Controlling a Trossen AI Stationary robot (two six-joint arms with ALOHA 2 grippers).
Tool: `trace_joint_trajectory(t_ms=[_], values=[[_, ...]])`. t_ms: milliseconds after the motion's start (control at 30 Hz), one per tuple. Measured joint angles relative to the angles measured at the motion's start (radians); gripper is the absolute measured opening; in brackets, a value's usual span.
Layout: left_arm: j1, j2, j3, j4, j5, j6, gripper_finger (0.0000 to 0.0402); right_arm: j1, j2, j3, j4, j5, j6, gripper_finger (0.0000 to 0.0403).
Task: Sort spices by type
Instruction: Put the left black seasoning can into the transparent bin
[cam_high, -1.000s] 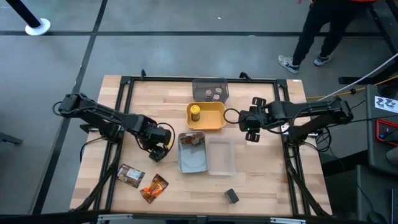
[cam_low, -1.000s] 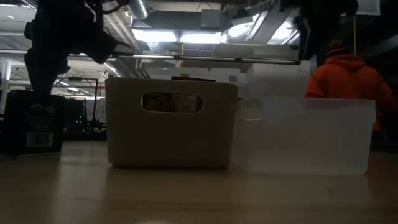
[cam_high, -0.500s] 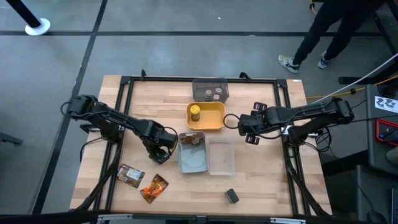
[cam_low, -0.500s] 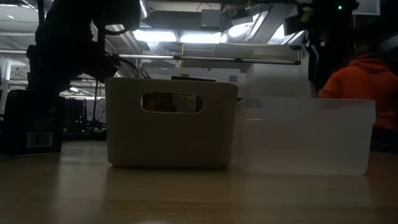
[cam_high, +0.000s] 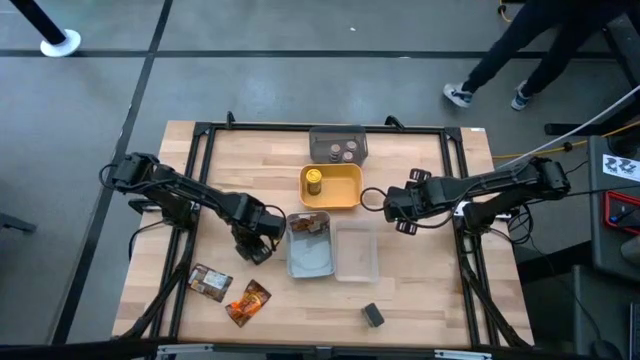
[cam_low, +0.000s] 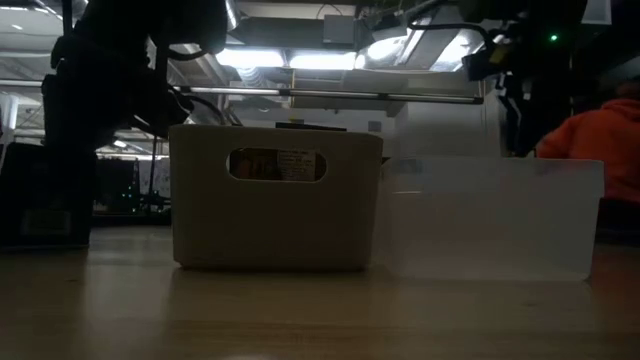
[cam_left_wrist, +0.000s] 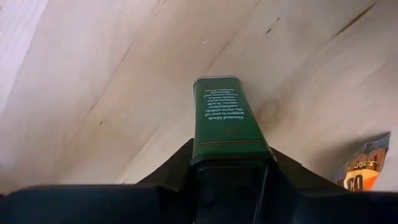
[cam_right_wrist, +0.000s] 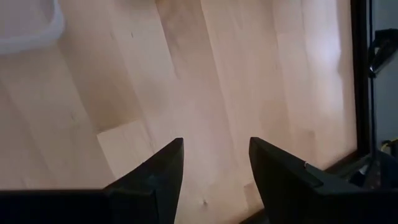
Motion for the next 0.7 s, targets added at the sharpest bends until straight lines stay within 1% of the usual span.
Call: trace_joint_trajectory(t_ms=[167,333,567,700], values=[[0.0,0.0,0.028,-0.001,0.004,0.052,0.0109,0.0,0.0,-0.004,0.029,-0.001,0.0,0.0183],[0.0,0.0,0.1,-0.061,0.004,0.111,0.0109,0.0,0.0,-0.004,0.024,-0.003,0.0,0.0183],[0.0,0.0,0.261,-0.216,0.006,0.145,0.0109,0.0,0.0,-0.004,0.041,-0.019,-0.001,0.0183],[0.0,-0.001,0.377,-0.238,0.006,0.167,0.0109,0.0,0.0,-0.004,0.065,-0.037,-0.006,0.0183]])
